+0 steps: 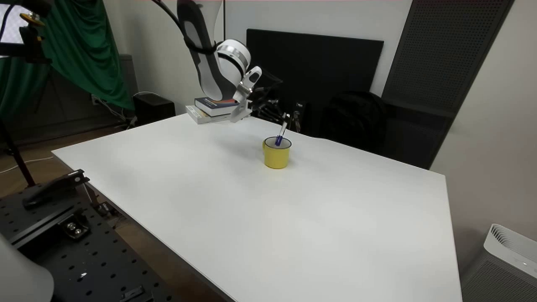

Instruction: Get the marker from the table and place it in the yellow cup

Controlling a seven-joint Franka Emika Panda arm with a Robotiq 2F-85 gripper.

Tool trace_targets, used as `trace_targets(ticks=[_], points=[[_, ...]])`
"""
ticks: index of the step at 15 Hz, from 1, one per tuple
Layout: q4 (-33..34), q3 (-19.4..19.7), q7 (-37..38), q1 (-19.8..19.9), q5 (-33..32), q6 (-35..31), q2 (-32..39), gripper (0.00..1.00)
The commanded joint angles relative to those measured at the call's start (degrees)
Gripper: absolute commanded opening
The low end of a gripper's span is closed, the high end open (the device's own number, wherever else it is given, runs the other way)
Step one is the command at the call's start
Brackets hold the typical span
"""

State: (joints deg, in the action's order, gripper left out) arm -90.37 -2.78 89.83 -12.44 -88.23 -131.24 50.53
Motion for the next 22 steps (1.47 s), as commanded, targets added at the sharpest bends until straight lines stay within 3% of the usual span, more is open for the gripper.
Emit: trace_targets(ticks=[1,8,9,10,11,13,19,22], points=[[1.66,-0.87,-0.89,0.23,1.41,1.49,1.08,0.05],[1.72,-1.29,-1.57,0.25,3.50,1.82,1.72,0.05],[1.87,-1.32,-2.09,0.30,4.28,1.96,1.86,0.18],[2.00,-1.33,-2.68,0.31,4.99,2.01,1.97,0.44],[2.13,-1.28,-3.23,0.28,5.69,2.06,2.07,0.44],[2.44,-1.25,-4.72,0.32,7.38,2.10,2.27,0.53],[2.61,-1.06,-9.80,0.14,10.67,1.20,1.50,0.95],[2.85,-1.37,-12.13,0.49,11.67,-0.27,0.71,1.00]])
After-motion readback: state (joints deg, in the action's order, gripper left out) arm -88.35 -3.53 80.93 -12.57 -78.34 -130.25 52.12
